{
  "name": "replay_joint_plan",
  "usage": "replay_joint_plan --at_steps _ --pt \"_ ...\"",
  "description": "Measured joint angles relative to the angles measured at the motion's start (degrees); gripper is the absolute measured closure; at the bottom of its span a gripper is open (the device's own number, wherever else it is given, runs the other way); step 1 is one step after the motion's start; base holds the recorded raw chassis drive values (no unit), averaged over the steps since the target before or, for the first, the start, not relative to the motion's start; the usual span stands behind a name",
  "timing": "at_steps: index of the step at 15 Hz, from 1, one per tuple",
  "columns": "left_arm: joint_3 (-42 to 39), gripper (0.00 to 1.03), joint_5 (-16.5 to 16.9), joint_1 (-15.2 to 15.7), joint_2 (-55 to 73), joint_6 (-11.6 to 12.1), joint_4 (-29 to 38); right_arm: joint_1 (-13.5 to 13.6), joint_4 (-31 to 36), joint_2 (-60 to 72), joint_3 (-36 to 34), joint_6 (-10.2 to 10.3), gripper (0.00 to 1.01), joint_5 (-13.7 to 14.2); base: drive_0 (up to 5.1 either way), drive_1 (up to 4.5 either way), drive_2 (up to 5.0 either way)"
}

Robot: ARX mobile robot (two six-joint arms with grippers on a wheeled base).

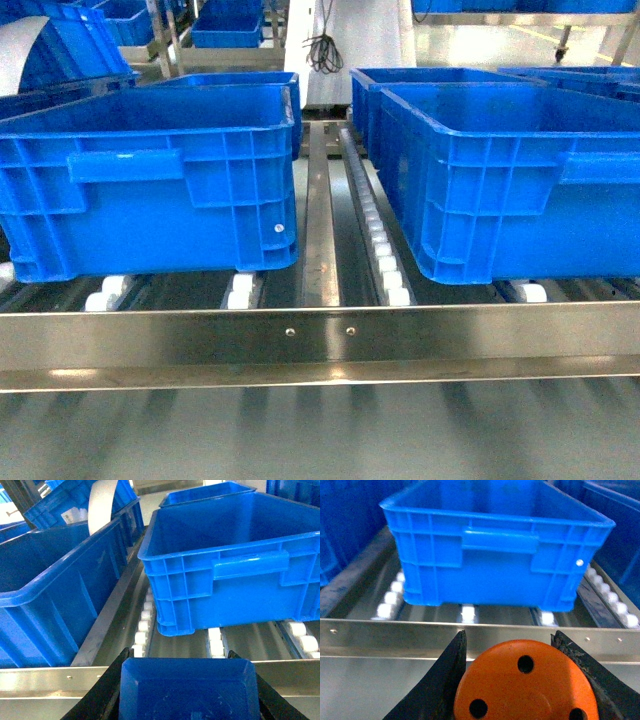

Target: Sort blue parts and orange caps into right shelf containers

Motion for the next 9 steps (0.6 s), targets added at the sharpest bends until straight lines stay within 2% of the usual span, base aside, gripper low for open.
replay_joint_plan --at_steps 1,4,6,7,8,9 --pt "0.0 0.59 0.0 0.0 0.0 0.0 0.02 0.11 6.19 1.81 -0.35 0.07 0.57 -2.49 0.0 0.0 0.0" --pt "0.0 0.59 0.0 0.0 0.0 0.0 0.02 0.07 16.26 15.19 8.31 0.55 0.57 -2.45 0.0 0.0 0.0" --pt "0.0 0.59 0.0 0.0 0.0 0.0 0.02 -0.07 21.68 29.99 21.77 0.2 0.57 -1.62 0.0 0.0 0.0" --pt "0.0 0.59 0.0 0.0 0.0 0.0 -0.02 -0.31 19.8 37.92 31.28 -0.74 0.56 0.61 0.0 0.0 0.0" --pt "0.0 0.59 0.0 0.0 0.0 0.0 0.0 -0.37 16.76 46.03 41.42 -0.74 0.43 0.46 0.0 0.0 0.0" --pt "0.0 0.59 0.0 0.0 0.0 0.0 0.0 -0.39 18.69 51.74 47.58 -0.5 0.3 1.09 0.0 0.0 0.0"
